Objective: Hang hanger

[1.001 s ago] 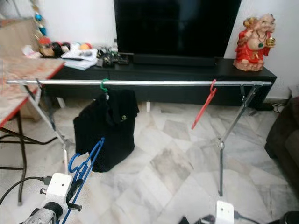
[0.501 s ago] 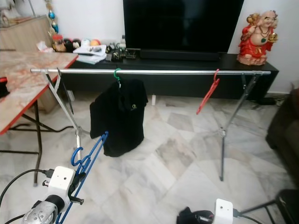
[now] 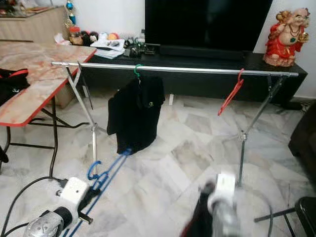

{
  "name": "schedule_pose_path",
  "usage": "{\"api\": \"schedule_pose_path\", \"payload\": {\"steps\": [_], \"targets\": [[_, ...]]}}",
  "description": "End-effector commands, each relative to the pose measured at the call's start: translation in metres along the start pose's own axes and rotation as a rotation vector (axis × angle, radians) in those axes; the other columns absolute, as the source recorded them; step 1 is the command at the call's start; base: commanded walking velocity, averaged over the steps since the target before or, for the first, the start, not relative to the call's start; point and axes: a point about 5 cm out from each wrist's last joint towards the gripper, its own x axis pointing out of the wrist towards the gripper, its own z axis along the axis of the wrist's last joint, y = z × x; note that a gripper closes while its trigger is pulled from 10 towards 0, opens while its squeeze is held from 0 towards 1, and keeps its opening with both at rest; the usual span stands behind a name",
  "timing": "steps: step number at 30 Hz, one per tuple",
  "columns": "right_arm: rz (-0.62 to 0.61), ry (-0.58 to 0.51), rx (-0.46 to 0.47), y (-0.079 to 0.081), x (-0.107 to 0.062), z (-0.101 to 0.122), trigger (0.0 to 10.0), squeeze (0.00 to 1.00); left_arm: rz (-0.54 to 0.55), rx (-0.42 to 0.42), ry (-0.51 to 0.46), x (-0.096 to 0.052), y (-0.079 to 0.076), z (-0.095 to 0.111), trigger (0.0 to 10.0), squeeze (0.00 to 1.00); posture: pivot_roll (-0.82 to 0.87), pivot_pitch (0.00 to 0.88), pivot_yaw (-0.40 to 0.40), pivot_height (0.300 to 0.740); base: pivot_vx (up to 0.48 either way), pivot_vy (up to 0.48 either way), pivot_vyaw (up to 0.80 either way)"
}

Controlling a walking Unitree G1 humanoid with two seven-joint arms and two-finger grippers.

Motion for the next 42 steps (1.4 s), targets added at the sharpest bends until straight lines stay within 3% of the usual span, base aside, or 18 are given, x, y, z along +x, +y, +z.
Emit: {"api": "schedule_pose_path", "payload": {"steps": [1,3,5,6,8,9,10,15,17,19,24,33,42], "targets": [[0.028,-0.031,-0.069,0.001,0.003,0.011,10.0,0.0,-0.125,0.046,0.016,-0.001,-0.011,0.007,10.0,0.0,0.25,0.0,-0.046,0.74,0.0,0.0,0.0],[0.096,-0.111,-0.179,0.015,0.01,0.04,10.0,0.0,-0.237,0.078,0.041,-0.005,-0.017,0.013,10.0,0.0,0.26,0.0,-0.047,0.74,0.0,0.0,0.0],[0.111,-0.121,-0.207,0.019,0.012,0.045,10.0,0.0,-0.263,0.082,0.045,-0.005,-0.018,0.014,10.0,0.0,0.26,0.0,-0.047,0.74,0.0,0.0,0.0],[0.145,-0.113,-0.308,0.031,0.016,0.057,10.0,0.0,-0.347,0.109,0.078,-0.007,-0.022,0.017,10.0,0.0,0.25,0.0,-0.049,0.74,0.0,0.0,0.0],[0.159,-0.111,-0.354,0.037,0.018,0.062,10.0,0.0,-0.384,0.125,0.094,-0.008,-0.024,0.018,10.0,0.0,0.25,0.0,-0.049,0.74,0.0,0.0,0.0],[0.188,-0.106,-0.417,0.05,0.02,0.071,10.0,0.0,-0.47,0.163,0.127,-0.01,-0.028,0.021,10.0,0.0,0.25,0.0,-0.054,0.74,0.0,0.0,0.0],[0.205,-0.11,-0.435,0.061,0.021,0.076,10.0,0.0,-0.526,0.18,0.14,-0.01,-0.031,0.024,10.0,0.0,0.25,0.0,-0.056,0.74,0.0,0.0,0.0],[0.237,-0.103,-0.439,0.079,0.021,0.077,10.0,0.0,-0.584,0.205,0.134,-0.007,-0.036,0.033,10.0,0.0,0.25,0.0,-0.062,0.74,0.0,0.0,0.0],[0.246,-0.1,-0.442,0.083,0.021,0.077,10.0,0.0,-0.579,0.212,0.124,-0.004,-0.037,0.036,10.0,0.0,0.25,0.0,-0.069,0.74,0.0,0.0,0.0],[0.278,-0.082,-0.425,0.095,0.02,0.073,10.0,0.0,-0.49,0.236,0.09,0.009,-0.037,0.043,10.0,0.0,0.25,0.0,-0.075,0.74,0.0,0.0,0.0],[0.298,-0.065,-0.424,0.099,0.019,0.07,10.0,0.0,-0.374,0.224,0.066,0.021,-0.034,0.048,10.0,0.0,0.25,0.0,-0.088,0.74,0.0,0.0,0.0],[0.312,-0.071,-0.427,0.099,0.019,0.074,10.0,0.0,-0.314,0.213,0.059,0.027,-0.033,0.05,10.0,0.0,0.24,0.0,-0.09,0.74,0.0,0.0,0.0],[0.358,-0.06,-0.413,0.109,0.017,0.072,10.0,0.0,-0.213,0.175,-0.016,0.032,-0.026,0.06,10.0,0.0,0.23,0.0,-0.09,0.74,0.0,0.0,0.0]]}}
